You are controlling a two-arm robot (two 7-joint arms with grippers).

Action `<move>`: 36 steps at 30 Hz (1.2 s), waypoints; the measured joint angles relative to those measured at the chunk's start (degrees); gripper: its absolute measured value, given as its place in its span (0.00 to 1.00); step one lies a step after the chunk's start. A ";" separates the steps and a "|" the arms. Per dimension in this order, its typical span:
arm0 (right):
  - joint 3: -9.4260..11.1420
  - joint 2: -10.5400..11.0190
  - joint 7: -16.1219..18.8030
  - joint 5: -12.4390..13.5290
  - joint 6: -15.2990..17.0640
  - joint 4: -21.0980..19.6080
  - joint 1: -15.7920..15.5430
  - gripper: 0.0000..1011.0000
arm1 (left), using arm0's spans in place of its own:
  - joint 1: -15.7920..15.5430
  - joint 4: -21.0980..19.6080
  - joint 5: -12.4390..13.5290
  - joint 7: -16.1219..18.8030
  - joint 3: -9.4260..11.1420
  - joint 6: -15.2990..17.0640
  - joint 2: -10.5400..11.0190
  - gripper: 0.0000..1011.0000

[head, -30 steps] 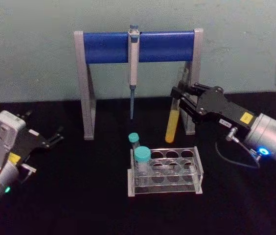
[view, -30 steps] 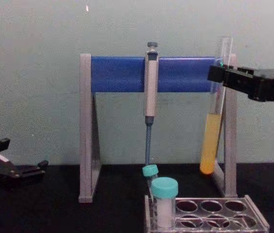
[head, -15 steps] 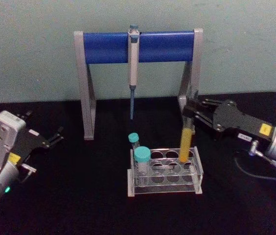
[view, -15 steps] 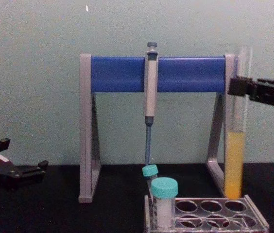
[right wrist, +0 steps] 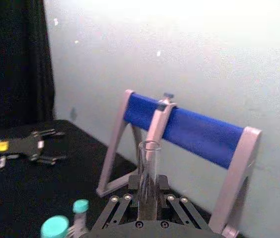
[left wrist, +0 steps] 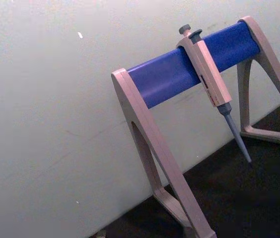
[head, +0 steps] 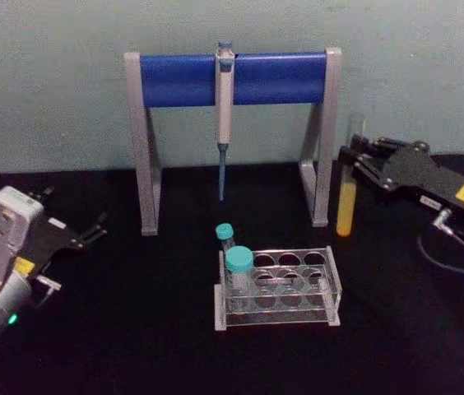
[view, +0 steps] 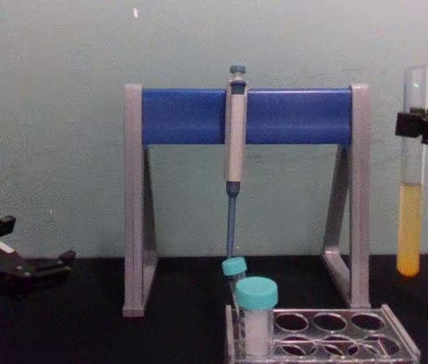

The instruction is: Pick up the test tube from the test tube rack, shake it, then place it back into the test tube rack.

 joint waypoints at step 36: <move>-4.12 0.77 11.80 5.40 -1.98 -1.41 0.61 0.23 | 0.00 0.00 0.00 0.00 0.00 0.00 0.00 0.99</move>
